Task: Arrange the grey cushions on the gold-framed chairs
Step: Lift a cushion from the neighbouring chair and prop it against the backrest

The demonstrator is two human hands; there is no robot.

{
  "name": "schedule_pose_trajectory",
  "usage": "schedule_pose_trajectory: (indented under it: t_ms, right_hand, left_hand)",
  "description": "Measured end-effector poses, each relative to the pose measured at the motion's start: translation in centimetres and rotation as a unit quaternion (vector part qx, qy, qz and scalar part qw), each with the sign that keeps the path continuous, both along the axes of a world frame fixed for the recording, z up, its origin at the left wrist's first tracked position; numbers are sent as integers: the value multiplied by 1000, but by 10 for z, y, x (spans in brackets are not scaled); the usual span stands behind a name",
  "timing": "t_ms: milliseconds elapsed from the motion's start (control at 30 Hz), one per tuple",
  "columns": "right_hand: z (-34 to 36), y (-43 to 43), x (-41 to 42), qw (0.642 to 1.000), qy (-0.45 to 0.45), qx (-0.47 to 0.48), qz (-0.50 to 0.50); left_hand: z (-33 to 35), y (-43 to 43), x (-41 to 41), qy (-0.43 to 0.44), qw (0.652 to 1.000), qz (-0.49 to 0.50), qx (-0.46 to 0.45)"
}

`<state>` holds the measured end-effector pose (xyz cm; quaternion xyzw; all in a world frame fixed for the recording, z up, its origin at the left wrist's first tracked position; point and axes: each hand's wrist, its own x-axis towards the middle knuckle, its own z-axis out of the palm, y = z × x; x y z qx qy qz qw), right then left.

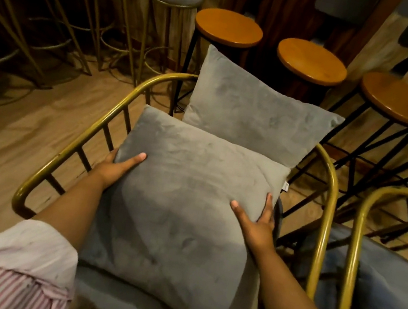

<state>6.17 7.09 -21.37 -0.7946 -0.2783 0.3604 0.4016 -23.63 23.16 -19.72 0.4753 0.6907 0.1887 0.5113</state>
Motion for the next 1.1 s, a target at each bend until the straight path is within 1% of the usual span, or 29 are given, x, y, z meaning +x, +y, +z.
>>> schedule_pose_trajectory:
  t_ms: [67, 133, 233, 400, 533, 667, 767, 867, 1000, 1100]
  right_hand:
    - [3, -9, 1, 998, 60, 7, -2]
    - [14, -18, 2, 992, 121, 40, -11]
    - [38, -31, 5, 982, 159, 100, -27]
    - [78, -68, 21, 972, 154, 174, -45]
    - [110, -109, 39, 959, 143, 229, -81]
    - [133, -150, 74, 947, 116, 265, -137]
    - [143, -187, 114, 945, 96, 265, -166]
    - [147, -228, 159, 942, 86, 265, -188]
    - [147, -297, 227, 949, 73, 236, -196]
    - [141, -353, 289, 951, 68, 220, -205]
  left_hand:
    - [13, -10, -1, -3, 1000, -8, 13]
    - [29, -19, 0, -14, 1000, -12, 24]
    - [60, -32, 4, -31, 998, -22, 56]
    - [118, -52, 15, -13, 990, -41, 131]
    - [161, -75, 51, -28, 985, -36, 166]
    - [183, -100, 105, -62, 978, -55, 194]
    - [196, -127, 157, -82, 972, -76, 207]
    - [198, -155, 211, -69, 972, -93, 206]
    - [185, -194, 290, -48, 972, -126, 190]
    - [172, -243, 358, -45, 973, -144, 177]
